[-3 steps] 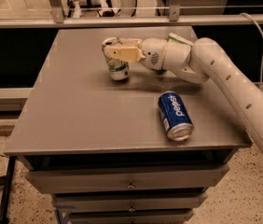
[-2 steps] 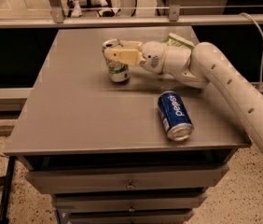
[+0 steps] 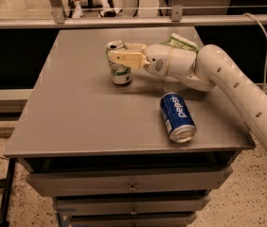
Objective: Place 7up can upright
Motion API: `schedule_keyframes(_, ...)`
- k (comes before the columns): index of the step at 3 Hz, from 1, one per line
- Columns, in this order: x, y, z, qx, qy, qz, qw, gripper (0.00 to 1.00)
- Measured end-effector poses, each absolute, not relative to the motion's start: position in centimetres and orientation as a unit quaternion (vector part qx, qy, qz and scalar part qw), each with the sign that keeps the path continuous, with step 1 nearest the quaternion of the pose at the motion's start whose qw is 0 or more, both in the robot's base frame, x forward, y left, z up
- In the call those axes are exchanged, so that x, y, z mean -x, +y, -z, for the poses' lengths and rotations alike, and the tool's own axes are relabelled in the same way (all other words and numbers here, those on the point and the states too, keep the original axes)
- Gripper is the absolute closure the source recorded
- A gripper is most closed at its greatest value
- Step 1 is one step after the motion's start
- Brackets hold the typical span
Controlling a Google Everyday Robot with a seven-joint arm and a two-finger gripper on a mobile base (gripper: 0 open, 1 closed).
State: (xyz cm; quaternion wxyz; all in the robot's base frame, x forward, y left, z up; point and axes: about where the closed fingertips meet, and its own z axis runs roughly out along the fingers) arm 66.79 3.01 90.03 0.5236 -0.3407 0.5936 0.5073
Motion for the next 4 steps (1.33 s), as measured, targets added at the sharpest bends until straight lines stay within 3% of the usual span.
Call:
schedule_keyframes(1, -66.8, 3.0, -90.1, 0.341, 0.594, -0.507, 0.524, 0.12)
schedule_keyframes(2, -66.2, 1.5, -89.8, 0.349, 0.607, -0.493, 0.516, 0.00)
schedule_keyframes(4, -65.0, -2.3, -89.7, 0.359, 0.631, -0.453, 0.518, 0.00)
